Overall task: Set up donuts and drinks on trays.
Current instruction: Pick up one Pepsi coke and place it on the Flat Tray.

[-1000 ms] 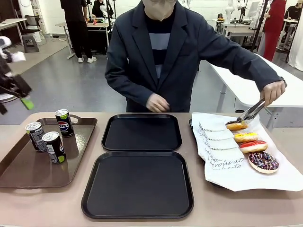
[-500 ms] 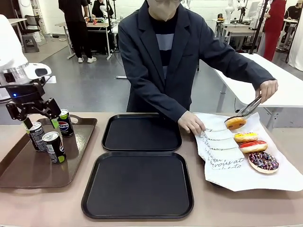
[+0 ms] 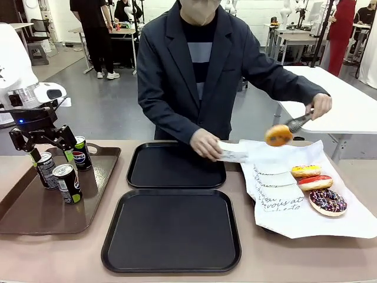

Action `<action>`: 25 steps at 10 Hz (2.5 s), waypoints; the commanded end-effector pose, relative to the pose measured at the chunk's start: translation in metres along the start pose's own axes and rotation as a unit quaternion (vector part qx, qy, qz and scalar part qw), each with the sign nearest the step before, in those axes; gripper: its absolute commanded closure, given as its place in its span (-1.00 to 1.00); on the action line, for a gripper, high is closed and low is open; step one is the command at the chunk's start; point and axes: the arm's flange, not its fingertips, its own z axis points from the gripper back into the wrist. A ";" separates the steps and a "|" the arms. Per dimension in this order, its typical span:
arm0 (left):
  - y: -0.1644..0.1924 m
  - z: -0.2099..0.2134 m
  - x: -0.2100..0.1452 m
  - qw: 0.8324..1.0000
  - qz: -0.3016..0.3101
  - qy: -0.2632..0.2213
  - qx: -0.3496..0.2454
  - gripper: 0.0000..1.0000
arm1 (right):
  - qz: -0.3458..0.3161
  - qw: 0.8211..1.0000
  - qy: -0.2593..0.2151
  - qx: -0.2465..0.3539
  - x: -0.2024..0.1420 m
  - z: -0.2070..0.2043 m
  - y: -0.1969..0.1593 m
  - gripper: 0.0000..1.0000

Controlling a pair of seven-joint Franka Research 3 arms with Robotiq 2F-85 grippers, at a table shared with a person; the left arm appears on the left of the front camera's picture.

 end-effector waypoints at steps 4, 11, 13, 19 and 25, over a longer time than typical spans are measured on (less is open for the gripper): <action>0.000 0.000 0.000 1.000 0.000 -0.001 0.004 -1.00 | 0.001 1.000 -0.002 0.004 0.000 0.001 0.001 -1.00; -0.051 -0.013 -0.027 0.992 -0.026 -0.073 0.097 -1.00 | 0.001 1.000 -0.002 0.004 0.000 0.001 0.001 -1.00; -0.049 -0.022 -0.026 0.993 -0.014 -0.070 0.091 -1.00 | 0.001 1.000 -0.002 0.004 0.000 0.001 0.001 -1.00; -0.030 -0.044 -0.018 0.997 0.006 -0.043 0.056 -1.00 | 0.001 1.000 -0.002 0.004 0.000 0.001 0.001 -1.00; -0.030 -0.064 -0.022 0.998 0.019 -0.049 0.039 -1.00 | 0.001 1.000 -0.002 0.004 0.000 0.001 0.001 -1.00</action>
